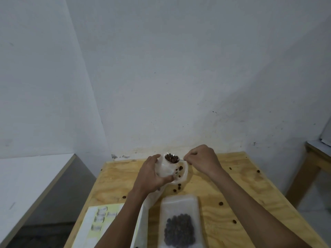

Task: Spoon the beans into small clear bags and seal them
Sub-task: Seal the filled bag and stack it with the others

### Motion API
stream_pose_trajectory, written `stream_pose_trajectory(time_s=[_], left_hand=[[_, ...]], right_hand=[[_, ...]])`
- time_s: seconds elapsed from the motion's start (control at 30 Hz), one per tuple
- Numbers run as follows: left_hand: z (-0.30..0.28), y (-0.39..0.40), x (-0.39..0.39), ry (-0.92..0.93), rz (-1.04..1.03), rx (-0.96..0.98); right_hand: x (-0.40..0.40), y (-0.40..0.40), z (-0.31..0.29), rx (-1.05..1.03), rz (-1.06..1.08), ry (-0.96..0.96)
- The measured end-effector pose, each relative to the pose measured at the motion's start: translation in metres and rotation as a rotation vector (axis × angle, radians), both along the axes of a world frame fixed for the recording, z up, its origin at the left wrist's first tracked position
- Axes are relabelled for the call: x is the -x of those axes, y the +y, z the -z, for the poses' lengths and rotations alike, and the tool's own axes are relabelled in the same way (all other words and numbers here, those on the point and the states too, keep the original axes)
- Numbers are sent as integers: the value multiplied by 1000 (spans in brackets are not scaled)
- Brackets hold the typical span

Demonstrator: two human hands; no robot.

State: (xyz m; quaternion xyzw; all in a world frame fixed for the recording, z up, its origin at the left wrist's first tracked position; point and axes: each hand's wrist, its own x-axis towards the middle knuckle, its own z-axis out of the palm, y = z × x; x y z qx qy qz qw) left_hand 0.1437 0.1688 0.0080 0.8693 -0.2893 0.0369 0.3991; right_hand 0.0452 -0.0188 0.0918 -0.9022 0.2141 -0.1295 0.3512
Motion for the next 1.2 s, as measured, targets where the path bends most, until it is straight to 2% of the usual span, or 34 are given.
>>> stream_pose_trajectory(time_s=[0.1,0.17,0.3,0.4,0.6,0.8,0.97,1.2], left_hand=[[0,-2,2,-6,3,7],[-2,-1,3,0,5,9],[-2,5,-4,85,-49,133],[-3,7,-9,208,-56,260],[-10,-11,-14,350,20,330],[-11,-24,-15,375,38,331],[-13,-26,-10,390,31,352],[-18,-27,-7,416,55,352]], right_hand=[[5,16,-5,223,-76,71],[6,22,-8,340,-89,53],[4,13,-2,390,33,-34],[2,7,14,461,74,81],[2,7,45,486,67,225],[3,-1,50,503,70,148],[8,-2,53,528,79,211],[9,-6,55,527,170,190]])
